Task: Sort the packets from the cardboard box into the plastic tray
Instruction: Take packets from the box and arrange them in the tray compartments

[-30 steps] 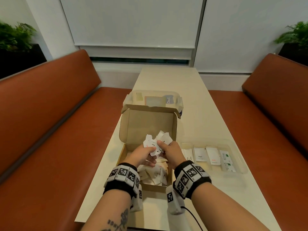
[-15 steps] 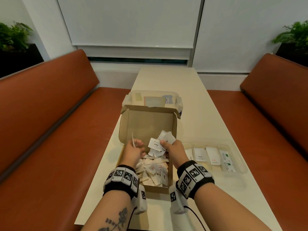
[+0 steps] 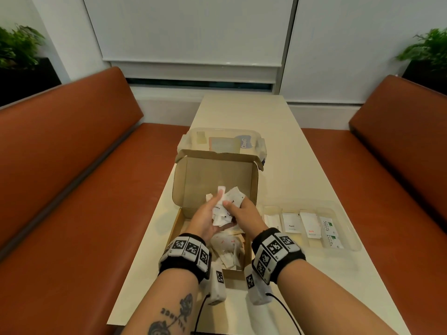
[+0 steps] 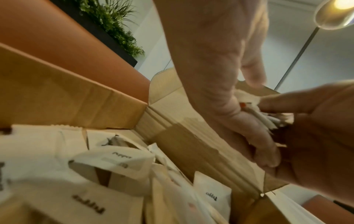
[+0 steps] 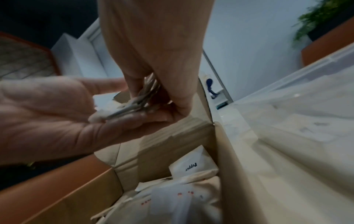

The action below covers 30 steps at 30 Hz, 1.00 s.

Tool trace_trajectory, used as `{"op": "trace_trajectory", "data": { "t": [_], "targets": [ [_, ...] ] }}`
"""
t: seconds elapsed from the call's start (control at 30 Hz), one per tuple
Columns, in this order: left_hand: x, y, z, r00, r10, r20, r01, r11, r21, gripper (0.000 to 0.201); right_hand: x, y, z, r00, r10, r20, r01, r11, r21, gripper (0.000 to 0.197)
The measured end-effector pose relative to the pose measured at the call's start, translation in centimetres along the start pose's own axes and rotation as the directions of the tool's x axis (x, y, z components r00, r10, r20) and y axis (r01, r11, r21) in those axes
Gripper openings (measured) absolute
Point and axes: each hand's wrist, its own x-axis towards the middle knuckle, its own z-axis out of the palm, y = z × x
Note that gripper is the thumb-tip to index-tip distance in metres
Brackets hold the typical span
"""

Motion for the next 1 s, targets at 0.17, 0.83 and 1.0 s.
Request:
{"op": "trace_trajectory", "data": {
  "t": [0.17,0.83,1.0],
  "targets": [
    [0.4,-0.3,-0.2,0.998,0.060,-0.027,-0.056,0.989,0.136,0.041,0.9,0.2,0.5,0.997,-0.037,0.063,0.061,0.889,-0.455,0.033],
    [1.6,-1.6,-0.5,0.989,0.131,-0.067,-0.130,0.991,0.021,0.034,2.0,0.0,-1.7,0.986,-0.026,-0.164,0.015,0.998,-0.066,0.010],
    [1.2,-1.4,0.3,0.991,0.119,-0.060,-0.118,0.993,0.026,0.032,1.7,-0.4,-2.5,0.987,-0.024,-0.159,0.024,1.000,-0.003,0.010]
  ]
}}
